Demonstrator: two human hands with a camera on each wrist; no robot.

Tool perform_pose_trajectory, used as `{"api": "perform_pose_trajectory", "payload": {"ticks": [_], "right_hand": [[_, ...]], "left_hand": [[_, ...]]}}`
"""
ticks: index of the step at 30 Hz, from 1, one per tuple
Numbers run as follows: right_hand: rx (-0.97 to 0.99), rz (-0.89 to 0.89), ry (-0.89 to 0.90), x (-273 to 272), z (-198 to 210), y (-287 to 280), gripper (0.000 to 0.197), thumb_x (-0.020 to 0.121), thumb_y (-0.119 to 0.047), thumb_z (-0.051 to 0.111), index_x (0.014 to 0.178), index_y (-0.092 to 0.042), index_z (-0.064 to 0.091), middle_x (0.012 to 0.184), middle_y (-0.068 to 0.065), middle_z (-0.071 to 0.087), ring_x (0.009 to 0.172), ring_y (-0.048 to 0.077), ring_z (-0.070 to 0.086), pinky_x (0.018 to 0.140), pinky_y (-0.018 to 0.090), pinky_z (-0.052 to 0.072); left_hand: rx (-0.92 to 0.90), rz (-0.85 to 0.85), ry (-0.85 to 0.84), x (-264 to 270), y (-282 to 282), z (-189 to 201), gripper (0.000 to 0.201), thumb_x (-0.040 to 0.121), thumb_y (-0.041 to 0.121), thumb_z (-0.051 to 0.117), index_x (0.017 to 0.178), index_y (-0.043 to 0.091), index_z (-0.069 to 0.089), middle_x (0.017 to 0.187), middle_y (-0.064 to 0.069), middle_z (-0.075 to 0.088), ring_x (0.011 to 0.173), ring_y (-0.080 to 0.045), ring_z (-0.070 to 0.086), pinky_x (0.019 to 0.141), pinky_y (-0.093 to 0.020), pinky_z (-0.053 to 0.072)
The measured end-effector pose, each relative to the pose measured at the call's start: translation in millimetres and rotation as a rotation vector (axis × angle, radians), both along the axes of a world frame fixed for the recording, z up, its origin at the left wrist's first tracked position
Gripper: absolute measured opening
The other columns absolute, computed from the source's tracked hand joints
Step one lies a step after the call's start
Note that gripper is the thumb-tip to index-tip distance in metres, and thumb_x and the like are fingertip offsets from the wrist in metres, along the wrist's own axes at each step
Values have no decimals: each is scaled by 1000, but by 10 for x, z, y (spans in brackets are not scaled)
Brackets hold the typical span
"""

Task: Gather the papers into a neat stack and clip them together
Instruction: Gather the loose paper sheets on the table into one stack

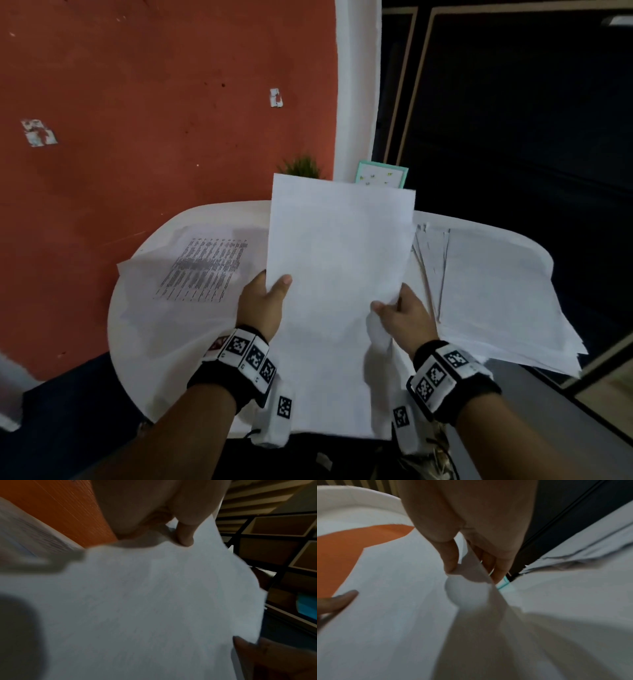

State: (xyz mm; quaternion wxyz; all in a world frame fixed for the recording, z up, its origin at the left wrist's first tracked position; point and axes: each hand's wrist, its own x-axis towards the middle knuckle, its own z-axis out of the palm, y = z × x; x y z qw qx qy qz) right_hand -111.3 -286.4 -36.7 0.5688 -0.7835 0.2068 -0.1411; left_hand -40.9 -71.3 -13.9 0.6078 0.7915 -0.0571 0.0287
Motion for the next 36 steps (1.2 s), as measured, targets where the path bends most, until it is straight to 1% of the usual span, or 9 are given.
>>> {"api": "perform_pose_trajectory", "payload": {"ticks": [3, 6, 9, 12, 15, 18, 21, 30, 36], "right_hand": [[38, -34, 12, -58, -180, -115, 34, 86, -17, 65, 60, -23, 44, 51, -10, 44, 56, 17, 41, 59, 26, 34], [15, -119, 27, -70, -195, -309, 40, 88, -14, 62, 55, -19, 39, 42, -11, 42, 50, 16, 37, 59, 27, 33], [-97, -202, 23, -64, -77, -612, 16, 91, -15, 58, 76, -8, 59, 70, 3, 62, 70, 21, 54, 74, 27, 39], [-186, -325, 81, -45, 37, -1079, 26, 92, -18, 56, 107, 2, 62, 103, 14, 66, 97, 24, 59, 85, 28, 42], [-255, -419, 171, -48, 142, -1553, 34, 91, -18, 56, 120, 1, 60, 119, 19, 64, 114, 32, 57, 101, 35, 42], [-392, -473, 283, -86, 213, -1941, 29, 91, -18, 54, 110, 2, 63, 113, 24, 64, 111, 39, 57, 95, 37, 42], [-484, -496, 351, -100, 226, -2265, 22, 91, -15, 51, 92, 2, 64, 98, 27, 64, 102, 42, 60, 82, 36, 41], [-431, -568, 590, 23, 75, -2766, 43, 93, -13, 52, 135, -5, 46, 129, 27, 54, 115, 43, 54, 87, 41, 45], [-384, -588, 699, 60, 37, -2854, 54, 89, -8, 57, 140, -8, 40, 139, 25, 45, 123, 44, 47, 97, 46, 42]], "left_hand": [[13, -1, 37, -2, -47, -53, 31, 94, 24, 53, 120, 9, 60, 116, -1, 63, 102, -16, 54, 89, -27, 39], [49, -43, 123, 13, -162, -156, 28, 94, 22, 52, 119, 10, 60, 117, -3, 64, 106, -20, 58, 94, -31, 44], [91, -111, 227, 29, -250, -298, 19, 93, 22, 52, 111, 17, 59, 109, -7, 68, 98, -28, 65, 87, -37, 52], [287, -240, 197, 32, -245, -448, 11, 92, 23, 55, 101, 29, 56, 95, -5, 68, 93, -28, 65, 80, -31, 50], [700, -430, 101, 34, -208, -551, 30, 89, 29, 58, 120, 27, 56, 119, -2, 61, 115, -18, 56, 100, -27, 42], [973, -513, 95, 87, -176, -636, 59, 85, 41, 60, 139, 30, 39, 150, 4, 34, 141, -14, 27, 116, -29, 24], [1019, -508, 150, 117, -175, -632, 73, 82, 49, 61, 145, 32, 29, 158, 3, 16, 146, -13, 11, 119, -31, 15], [1035, -483, 138, 87, -180, -612, 70, 83, 50, 59, 145, 35, 29, 158, 8, 13, 147, -10, 8, 119, -30, 15], [1071, -491, 128, 64, -179, -599, 70, 85, 50, 57, 146, 36, 27, 159, 9, 11, 147, -9, 7, 118, -28, 15]]}}
